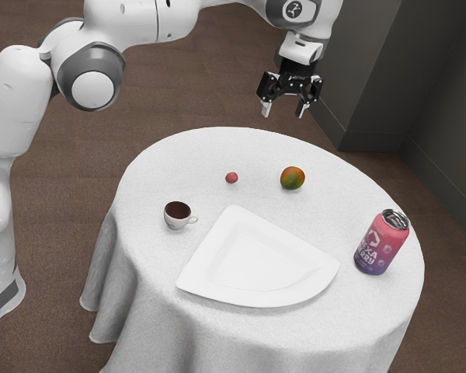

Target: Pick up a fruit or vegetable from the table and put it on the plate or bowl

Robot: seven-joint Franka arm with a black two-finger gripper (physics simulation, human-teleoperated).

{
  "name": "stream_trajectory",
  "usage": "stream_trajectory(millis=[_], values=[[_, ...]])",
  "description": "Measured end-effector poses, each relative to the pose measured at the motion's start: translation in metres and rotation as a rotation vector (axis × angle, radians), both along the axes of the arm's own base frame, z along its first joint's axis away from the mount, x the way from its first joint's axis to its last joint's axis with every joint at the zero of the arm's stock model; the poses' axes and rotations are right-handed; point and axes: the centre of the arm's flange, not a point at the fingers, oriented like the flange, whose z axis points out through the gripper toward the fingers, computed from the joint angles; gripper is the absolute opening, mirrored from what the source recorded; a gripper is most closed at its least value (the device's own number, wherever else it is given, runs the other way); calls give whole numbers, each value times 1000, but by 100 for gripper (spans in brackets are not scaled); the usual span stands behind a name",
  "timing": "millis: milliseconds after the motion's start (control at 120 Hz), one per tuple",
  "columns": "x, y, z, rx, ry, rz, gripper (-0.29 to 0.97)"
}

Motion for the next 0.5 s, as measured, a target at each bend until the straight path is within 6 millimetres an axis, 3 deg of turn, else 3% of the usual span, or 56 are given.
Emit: stream_trajectory(millis=[317, 350, 433, 467, 500], values=[[-1, 2, 3, 5, -3, 25, 68], [-8, -1, 20, 10, -29, 26, 68], [-55, -17, 117, 25, -204, 15, 68], [-78, -34, 152, 25, -271, 1, 68], [-95, -62, 177, 18, -320, -38, 68]])
